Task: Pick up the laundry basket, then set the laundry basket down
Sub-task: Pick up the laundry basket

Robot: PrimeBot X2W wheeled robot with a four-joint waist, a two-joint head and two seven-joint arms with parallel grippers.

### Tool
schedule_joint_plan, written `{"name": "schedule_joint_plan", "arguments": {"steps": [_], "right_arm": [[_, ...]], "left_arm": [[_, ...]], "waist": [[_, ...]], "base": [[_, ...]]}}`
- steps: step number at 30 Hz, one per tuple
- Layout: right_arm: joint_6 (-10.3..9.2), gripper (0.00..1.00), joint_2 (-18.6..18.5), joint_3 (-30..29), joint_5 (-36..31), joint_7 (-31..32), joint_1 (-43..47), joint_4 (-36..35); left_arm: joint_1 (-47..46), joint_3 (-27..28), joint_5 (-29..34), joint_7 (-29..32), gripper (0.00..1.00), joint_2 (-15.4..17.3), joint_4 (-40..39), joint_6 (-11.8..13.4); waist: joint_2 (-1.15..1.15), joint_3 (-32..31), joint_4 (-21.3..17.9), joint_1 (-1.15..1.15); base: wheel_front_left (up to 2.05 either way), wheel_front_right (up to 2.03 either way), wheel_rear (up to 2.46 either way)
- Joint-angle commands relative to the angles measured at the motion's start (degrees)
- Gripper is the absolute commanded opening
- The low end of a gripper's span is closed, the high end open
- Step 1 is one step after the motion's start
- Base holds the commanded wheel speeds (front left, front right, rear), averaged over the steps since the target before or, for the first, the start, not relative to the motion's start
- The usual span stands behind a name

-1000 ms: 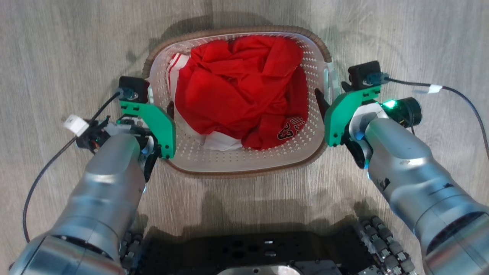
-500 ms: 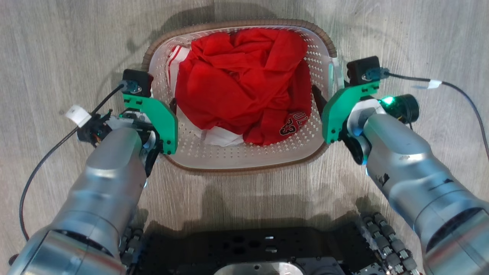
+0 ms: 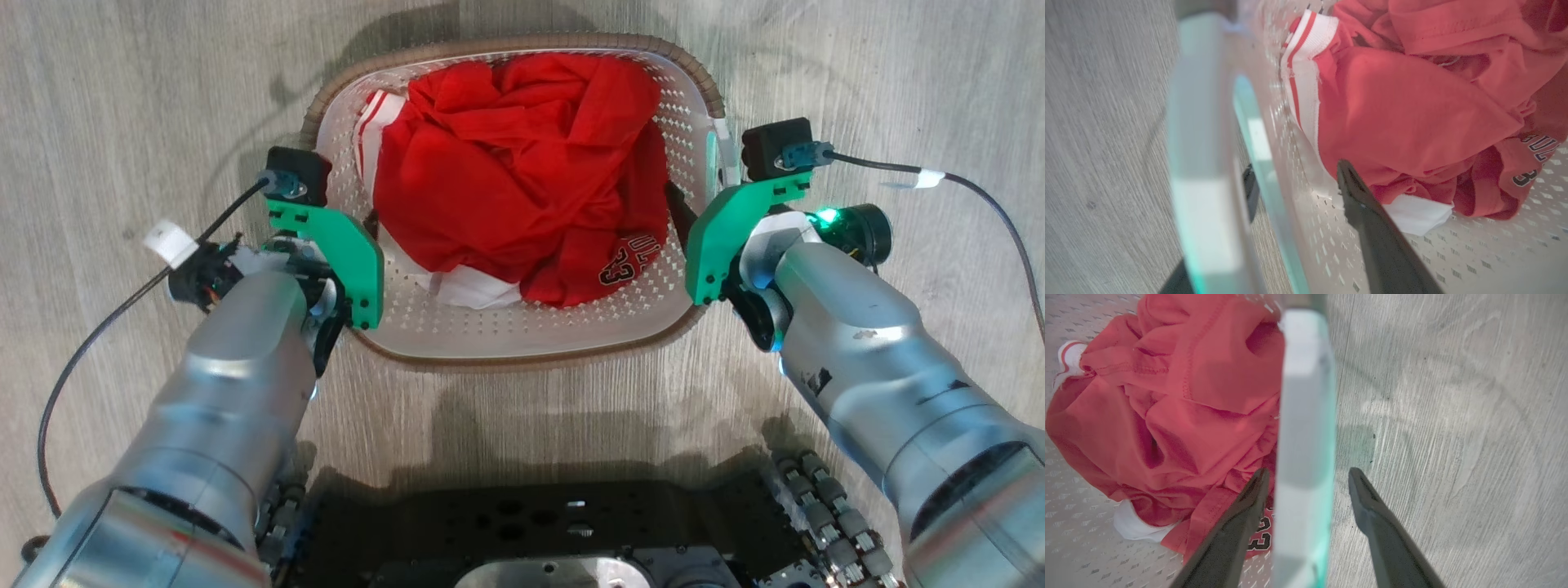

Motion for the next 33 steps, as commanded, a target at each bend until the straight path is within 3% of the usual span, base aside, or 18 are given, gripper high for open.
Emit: {"name": "schedule_joint_plan", "arguments": {"steps": [1, 2, 20, 33], "right_arm": [[0.41, 0.29, 0.92, 0.81, 0.49, -0.14, 2.32, -0.44], [0.41, 0.00, 0.92, 0.97, 0.80, -0.14, 2.28, -0.43], [0.41, 0.00, 0.92, 4.53, 3.29, 0.29, 0.92, 2.21], [0.41, 0.00, 0.92, 7.44, 5.66, 6.81, 2.32, 2.97]], "left_arm": [[0.79, 0.67, -0.31, 0.07, 0.22, 1.37, 0.16, 0.38], [0.75, 0.41, -0.47, 0.39, 0.00, 1.37, 0.16, 0.45], [1.16, -4.71, -3.50, 4.09, 0.00, 1.37, 0.18, -0.97], [3.15, -8.05, -5.91, 6.10, 0.00, 1.37, -0.08, -1.30]], "waist": [[0.00, 0.04, 0.01, 0.00], [0.00, 0.09, 0.01, 0.00], [0.00, -0.28, 0.48, 0.00], [0.00, -7.96, 0.50, 0.00]], "base": [[0.00, 0.00, 0.00], [0.00, 0.00, 0.00], [0.00, 0.00, 0.00], [0.00, 0.00, 0.00]]}}
